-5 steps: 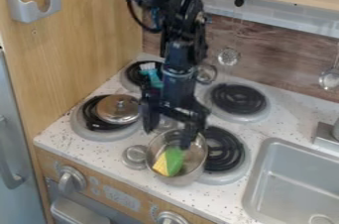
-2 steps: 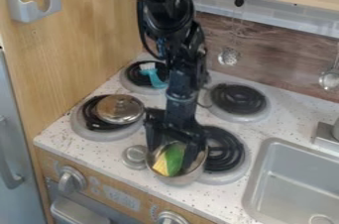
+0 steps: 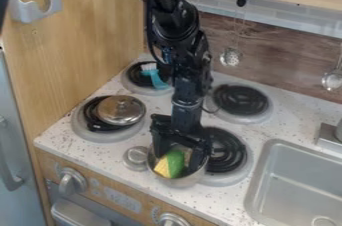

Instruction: Take the object out of the silver pot and place it to the top right burner

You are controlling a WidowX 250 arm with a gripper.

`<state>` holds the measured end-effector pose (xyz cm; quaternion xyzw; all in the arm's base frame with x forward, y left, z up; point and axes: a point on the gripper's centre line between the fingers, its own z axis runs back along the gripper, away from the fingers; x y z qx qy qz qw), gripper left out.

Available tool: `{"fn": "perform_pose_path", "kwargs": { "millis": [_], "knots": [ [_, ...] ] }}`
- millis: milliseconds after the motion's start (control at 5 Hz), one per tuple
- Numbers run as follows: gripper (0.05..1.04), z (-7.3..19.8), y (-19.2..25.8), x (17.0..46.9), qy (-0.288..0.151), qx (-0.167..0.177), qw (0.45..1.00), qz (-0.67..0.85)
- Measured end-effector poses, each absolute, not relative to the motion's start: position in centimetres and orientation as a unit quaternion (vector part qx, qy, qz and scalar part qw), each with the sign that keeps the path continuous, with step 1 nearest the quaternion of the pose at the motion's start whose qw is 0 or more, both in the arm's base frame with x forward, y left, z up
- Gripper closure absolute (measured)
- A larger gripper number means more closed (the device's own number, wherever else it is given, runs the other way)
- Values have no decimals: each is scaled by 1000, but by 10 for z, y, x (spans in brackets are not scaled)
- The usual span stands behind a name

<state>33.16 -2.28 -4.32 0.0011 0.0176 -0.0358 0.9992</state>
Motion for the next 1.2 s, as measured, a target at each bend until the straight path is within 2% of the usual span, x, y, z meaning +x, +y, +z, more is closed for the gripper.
{"fn": "perform_pose_path", "kwargs": {
  "millis": [200,400,800,1200],
  "knots": [
    [146,-47,-22,330,23,-3,999,-34],
    [416,-47,-21,331,20,-6,999,-27],
    [441,-44,-24,335,17,-5,999,-41],
    [442,24,-29,368,-61,25,997,-38]
  ]
}}
